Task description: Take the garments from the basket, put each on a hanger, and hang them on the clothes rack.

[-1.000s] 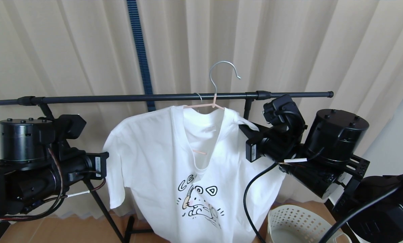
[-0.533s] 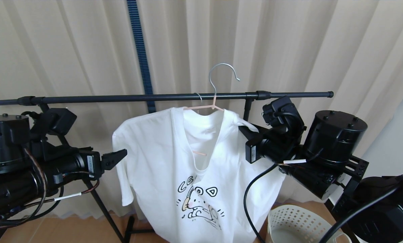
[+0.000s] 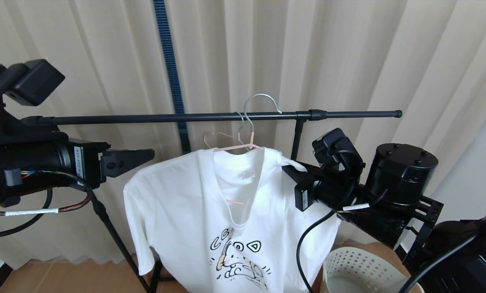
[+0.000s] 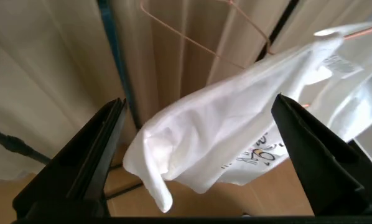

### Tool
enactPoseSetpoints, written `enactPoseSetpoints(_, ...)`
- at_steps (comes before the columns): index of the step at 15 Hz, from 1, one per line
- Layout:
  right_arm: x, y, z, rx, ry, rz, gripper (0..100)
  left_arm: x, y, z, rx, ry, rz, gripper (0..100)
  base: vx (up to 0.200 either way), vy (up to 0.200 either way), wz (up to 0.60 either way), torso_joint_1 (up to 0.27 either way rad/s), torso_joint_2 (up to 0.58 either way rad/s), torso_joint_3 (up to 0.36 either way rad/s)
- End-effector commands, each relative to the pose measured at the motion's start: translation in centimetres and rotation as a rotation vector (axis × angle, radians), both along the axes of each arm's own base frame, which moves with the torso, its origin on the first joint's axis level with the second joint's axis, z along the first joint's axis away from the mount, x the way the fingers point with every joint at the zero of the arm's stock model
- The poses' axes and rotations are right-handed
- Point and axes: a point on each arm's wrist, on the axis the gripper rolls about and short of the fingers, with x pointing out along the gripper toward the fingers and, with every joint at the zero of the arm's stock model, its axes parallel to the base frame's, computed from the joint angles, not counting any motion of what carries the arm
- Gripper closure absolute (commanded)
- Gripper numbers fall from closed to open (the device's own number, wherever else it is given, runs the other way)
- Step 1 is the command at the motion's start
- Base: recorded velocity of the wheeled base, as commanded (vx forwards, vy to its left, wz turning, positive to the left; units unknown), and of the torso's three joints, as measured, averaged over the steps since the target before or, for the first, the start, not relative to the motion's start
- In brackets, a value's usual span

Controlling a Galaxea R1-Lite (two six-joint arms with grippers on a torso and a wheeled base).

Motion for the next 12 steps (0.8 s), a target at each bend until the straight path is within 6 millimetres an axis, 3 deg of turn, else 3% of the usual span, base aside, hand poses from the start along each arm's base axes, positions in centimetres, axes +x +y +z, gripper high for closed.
enactPoseSetpoints(1,-0.3,-0.2,-0.4,-0.008,0.015,0.025,100,-1.3,-2.3,2.6,0.032,-0.006,-0.151,0,0.000,0.000,0.00,0.000,0.00,0.000)
enactPoseSetpoints(3,-0.6,-0.3,-0.7,-0.012,0.023,0.062,100,-1.0,-3.1,1.9,0.131,0.024,-0.220,0,0.000,0.000,0.00,0.000,0.00,0.000)
enactPoseSetpoints(6,-0.8,-0.4,-0.7,-0.011,0.026,0.083,100,-0.6,-3.8,1.1,0.145,0.045,-0.415,0,0.000,0.000,0.00,0.000,0.00,0.000)
enactPoseSetpoints(8,-1.0,-0.5,-0.4,-0.007,0.022,0.092,100,0.8,-4.8,-0.5,0.226,0.060,-0.537,0,0.000,0.000,0.00,0.000,0.00,0.000)
enactPoseSetpoints(12,-1.2,-0.7,-0.2,-0.001,0.014,0.093,100,3.3,-5.8,-1.8,0.245,0.091,-0.586,0,0.000,0.000,0.00,0.000,0.00,0.000)
